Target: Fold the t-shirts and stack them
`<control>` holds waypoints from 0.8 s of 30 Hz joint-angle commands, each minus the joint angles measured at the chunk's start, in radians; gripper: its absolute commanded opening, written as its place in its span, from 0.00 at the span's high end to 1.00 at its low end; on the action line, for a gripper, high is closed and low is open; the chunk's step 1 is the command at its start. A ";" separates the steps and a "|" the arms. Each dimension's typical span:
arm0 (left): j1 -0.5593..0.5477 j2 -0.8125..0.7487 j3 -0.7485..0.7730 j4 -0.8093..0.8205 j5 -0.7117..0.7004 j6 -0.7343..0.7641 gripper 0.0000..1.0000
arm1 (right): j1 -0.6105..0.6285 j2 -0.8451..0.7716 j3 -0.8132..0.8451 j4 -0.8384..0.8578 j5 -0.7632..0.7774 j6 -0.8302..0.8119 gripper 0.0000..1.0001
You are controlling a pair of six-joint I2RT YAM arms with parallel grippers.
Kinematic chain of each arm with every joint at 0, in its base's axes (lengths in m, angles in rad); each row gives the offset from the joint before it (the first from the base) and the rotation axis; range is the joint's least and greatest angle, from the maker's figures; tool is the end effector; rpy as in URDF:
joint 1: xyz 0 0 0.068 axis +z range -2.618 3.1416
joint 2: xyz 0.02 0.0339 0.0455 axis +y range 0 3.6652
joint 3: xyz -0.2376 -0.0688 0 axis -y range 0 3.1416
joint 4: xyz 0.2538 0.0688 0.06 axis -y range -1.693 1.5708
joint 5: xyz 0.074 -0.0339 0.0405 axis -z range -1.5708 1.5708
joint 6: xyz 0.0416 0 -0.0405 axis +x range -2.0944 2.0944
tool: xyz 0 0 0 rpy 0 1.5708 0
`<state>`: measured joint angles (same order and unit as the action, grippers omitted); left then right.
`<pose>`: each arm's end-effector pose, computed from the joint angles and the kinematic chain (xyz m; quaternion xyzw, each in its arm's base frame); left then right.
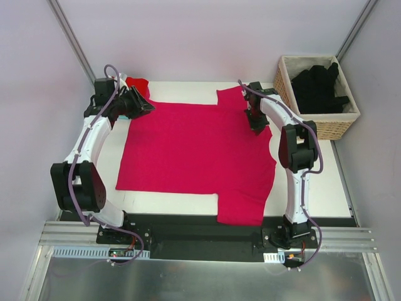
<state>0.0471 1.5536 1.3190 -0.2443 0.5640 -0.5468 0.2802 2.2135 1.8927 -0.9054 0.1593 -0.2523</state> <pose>0.3742 -0.0046 0.3001 -0.1020 0.8272 -0.3538 0.4244 0.4449 0.1212 0.1723 -0.2452 0.9511 -0.0760 0.1720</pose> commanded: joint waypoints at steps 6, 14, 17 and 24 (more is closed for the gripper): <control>0.007 -0.115 -0.079 -0.026 0.034 0.030 0.67 | 0.002 0.031 0.075 -0.047 0.227 -0.071 0.99; 0.007 -0.161 -0.078 -0.038 0.043 0.025 0.67 | -0.012 0.072 0.086 -0.026 0.131 -0.032 0.99; 0.005 -0.176 -0.087 -0.046 0.045 0.025 0.67 | -0.033 0.086 0.101 -0.020 0.089 -0.004 0.99; 0.007 -0.188 -0.092 -0.058 0.036 0.008 0.67 | -0.084 0.106 0.105 -0.020 0.046 -0.004 0.99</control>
<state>0.0471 1.4040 1.2312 -0.2935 0.5770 -0.5346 0.2287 2.3177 1.9583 -0.9089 0.2344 -0.2695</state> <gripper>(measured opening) 0.332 0.015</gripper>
